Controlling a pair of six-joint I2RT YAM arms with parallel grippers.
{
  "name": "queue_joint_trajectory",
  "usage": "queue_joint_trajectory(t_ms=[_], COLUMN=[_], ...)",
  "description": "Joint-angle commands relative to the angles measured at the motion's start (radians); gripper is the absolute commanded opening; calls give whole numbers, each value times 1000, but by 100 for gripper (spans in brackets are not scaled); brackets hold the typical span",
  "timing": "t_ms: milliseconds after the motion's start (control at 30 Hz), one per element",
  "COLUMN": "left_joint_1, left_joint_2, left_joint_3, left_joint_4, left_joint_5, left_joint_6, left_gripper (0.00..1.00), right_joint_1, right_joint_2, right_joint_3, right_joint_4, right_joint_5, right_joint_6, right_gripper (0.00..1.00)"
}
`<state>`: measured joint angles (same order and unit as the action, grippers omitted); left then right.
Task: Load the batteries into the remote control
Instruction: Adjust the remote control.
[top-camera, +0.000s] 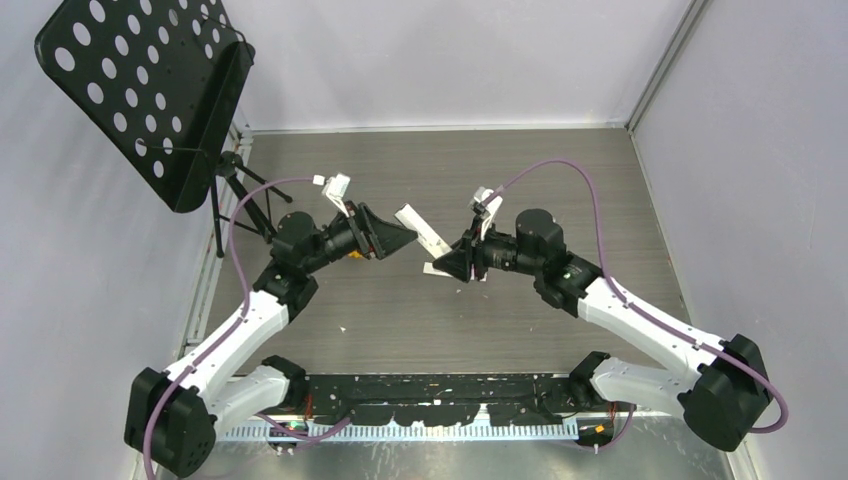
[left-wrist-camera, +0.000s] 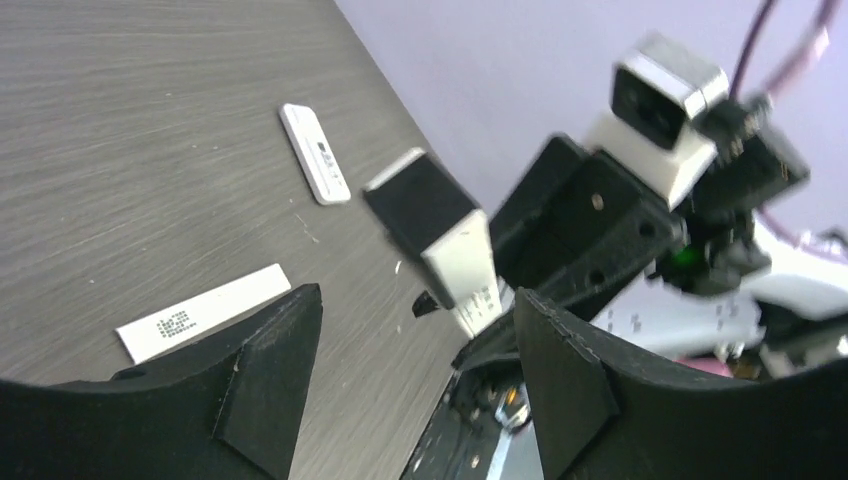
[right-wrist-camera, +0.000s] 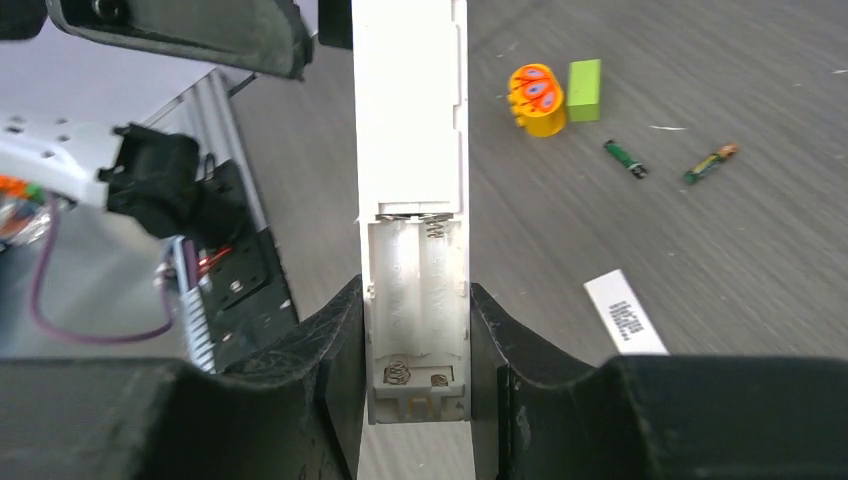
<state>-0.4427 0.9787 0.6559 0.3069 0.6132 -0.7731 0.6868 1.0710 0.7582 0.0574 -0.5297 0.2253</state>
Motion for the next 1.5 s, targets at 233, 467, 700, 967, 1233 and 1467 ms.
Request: queue_joint_trajectory(t_ms=[233,467,700,967,1233,1467], left_joint_1=[-1,-2,-4,4,86,93], left_joint_2=[167,240,265,267,145,8], left_joint_3=[-50,-57,-82,-77,-73,-124], left_joint_4=[417,456,482,414,0,-131], left_joint_5=[-175,-174,-202,-212,-349,-415], left_joint_6=[-404,-467,-492,-392,-179,-12], left_gripper=[70,50,32,0,0,0], right_joint_1=[157,185,192,191,133,80], right_joint_2=[122,205,265,305,282,477], right_joint_3=[31,95,149,235,236,365], right_joint_4=[214,178,144,0,-86,-202], right_joint_5=[446,520,603,588,567,702], right_joint_6=[-53,2,23,77,233,371], right_gripper=[14,12,11,68,67,54])
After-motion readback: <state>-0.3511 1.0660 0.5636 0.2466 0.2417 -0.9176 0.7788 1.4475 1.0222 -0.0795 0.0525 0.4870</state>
